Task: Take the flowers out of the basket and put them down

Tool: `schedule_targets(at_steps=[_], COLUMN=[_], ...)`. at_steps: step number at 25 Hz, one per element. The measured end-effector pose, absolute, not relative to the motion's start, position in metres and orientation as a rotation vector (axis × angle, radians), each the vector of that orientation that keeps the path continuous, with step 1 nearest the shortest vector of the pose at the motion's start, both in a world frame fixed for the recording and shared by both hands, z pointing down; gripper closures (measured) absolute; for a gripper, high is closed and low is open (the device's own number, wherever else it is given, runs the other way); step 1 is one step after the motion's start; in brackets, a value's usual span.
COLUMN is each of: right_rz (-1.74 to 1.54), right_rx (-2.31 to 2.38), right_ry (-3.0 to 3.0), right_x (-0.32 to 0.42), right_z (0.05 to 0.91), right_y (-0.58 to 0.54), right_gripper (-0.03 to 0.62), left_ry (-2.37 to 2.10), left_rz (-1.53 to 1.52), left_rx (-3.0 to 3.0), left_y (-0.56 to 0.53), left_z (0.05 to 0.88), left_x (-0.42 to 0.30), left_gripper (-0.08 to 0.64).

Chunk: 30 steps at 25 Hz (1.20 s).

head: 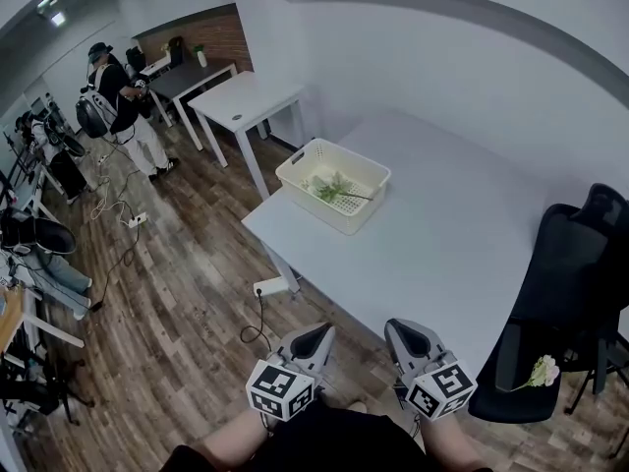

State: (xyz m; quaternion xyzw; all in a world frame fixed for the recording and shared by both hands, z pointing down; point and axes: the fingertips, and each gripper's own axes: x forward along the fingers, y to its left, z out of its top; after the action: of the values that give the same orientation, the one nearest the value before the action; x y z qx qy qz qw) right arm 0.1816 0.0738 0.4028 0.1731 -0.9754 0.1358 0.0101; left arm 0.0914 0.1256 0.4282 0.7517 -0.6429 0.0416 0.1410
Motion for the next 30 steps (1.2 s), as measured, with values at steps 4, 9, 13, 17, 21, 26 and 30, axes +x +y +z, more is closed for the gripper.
schedule_targets(at_steps=[4, 9, 13, 17, 21, 26, 30], right_rz=[0.428, 0.437, 0.431, 0.425, 0.414, 0.404, 0.411], right_rx=[0.523, 0.497, 0.48, 0.483, 0.514, 0.596, 0.674], right_ry=[-3.047, -3.05, -3.051, -3.047, -3.03, -3.011, -2.997], right_x=[0.177, 0.165, 0.155, 0.146, 0.133, 0.105, 0.071], right_z=[0.405, 0.409, 0.41, 0.414, 0.419, 0.425, 0.425], right_y=[0.067, 0.058, 0.052, 0.044, 0.034, 0.014, -0.001], right_gripper=[0.572, 0.572, 0.572, 0.572, 0.572, 0.572, 0.572], left_ry=[-1.868, -1.893, -1.911, -1.905, -1.888, -1.834, -1.774], left_rz=[0.12, 0.135, 0.135, 0.123, 0.106, 0.103, 0.118], left_rx=[2.157, 2.132, 2.107, 2.104, 2.115, 2.162, 2.205], left_y=[0.119, 0.115, 0.112, 0.105, 0.091, 0.068, 0.049], left_z=[0.43, 0.433, 0.436, 0.442, 0.449, 0.455, 0.456], left_x=[0.088, 0.077, 0.066, 0.056, 0.039, 0.008, -0.027], left_gripper=[0.554, 0.554, 0.554, 0.554, 0.554, 0.554, 0.554])
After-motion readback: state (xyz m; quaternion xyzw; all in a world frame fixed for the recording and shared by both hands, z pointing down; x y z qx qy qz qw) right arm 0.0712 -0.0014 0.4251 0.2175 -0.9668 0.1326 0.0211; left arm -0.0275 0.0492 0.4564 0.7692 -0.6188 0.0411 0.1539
